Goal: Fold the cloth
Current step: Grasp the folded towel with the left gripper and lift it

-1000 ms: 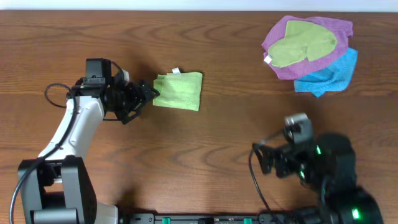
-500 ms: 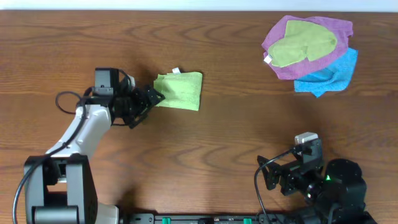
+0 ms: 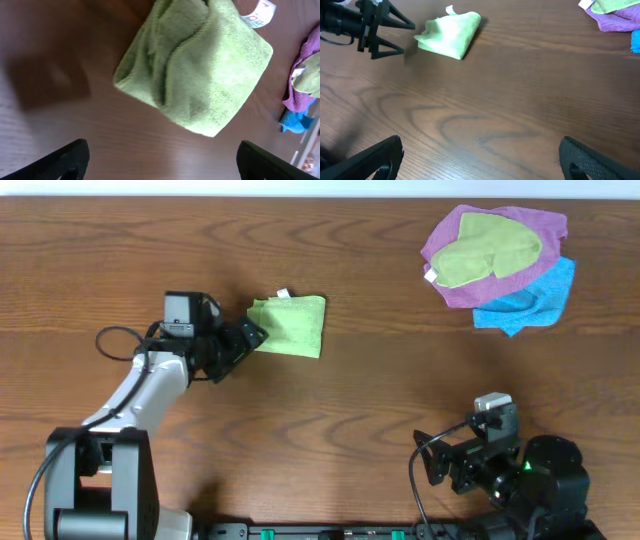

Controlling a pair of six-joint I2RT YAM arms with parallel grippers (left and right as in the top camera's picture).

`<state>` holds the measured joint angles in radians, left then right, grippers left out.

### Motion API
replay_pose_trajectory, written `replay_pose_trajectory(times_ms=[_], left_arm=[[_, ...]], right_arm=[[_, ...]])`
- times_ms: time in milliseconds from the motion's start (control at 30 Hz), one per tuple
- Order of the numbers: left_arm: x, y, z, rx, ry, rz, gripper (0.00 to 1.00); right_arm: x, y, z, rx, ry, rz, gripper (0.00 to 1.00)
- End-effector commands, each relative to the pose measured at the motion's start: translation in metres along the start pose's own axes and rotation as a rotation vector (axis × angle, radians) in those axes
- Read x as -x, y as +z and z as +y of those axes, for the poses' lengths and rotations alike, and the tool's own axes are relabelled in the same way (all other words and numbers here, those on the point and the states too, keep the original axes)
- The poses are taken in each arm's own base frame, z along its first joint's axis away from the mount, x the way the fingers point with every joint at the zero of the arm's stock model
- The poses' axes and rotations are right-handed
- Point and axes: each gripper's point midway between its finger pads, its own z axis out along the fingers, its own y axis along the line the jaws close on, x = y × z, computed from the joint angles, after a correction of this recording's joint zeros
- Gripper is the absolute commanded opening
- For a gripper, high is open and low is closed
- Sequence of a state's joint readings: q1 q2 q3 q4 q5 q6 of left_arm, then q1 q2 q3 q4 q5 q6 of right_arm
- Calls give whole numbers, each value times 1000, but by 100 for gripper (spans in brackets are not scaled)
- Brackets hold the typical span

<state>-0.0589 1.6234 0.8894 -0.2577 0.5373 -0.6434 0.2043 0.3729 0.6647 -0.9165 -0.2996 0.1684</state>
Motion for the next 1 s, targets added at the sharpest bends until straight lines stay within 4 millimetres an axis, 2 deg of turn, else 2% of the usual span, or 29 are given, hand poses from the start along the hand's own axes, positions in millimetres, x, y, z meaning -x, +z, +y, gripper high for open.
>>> replay_pose_trajectory(times_ms=[0,167,533,667,833,933,967], left_arm=[[2,7,4,38,-11,-29,95],[5,26,6,14,-57,-12,95],[12,49,6,-23,-107,-16,95],[10,61,13,-18,-148,-1,95],[6,77,11,-47,-148,24,96],[3,85,8,-58,-127,28,100],[2,88,7,-62,-121,29,92]], right_arm=[[-2,1,-2,-4,17,4,99],[-2,1,-2,-4,17,4,99],[-2,1,-2,-4,17,4,99],[-2,1,-2,-4,17,5,99],[-2,1,-2,-4,17,4,99],[-2,1,-2,-4,17,4,99],[-2,1,-2,-4,17,4,99]])
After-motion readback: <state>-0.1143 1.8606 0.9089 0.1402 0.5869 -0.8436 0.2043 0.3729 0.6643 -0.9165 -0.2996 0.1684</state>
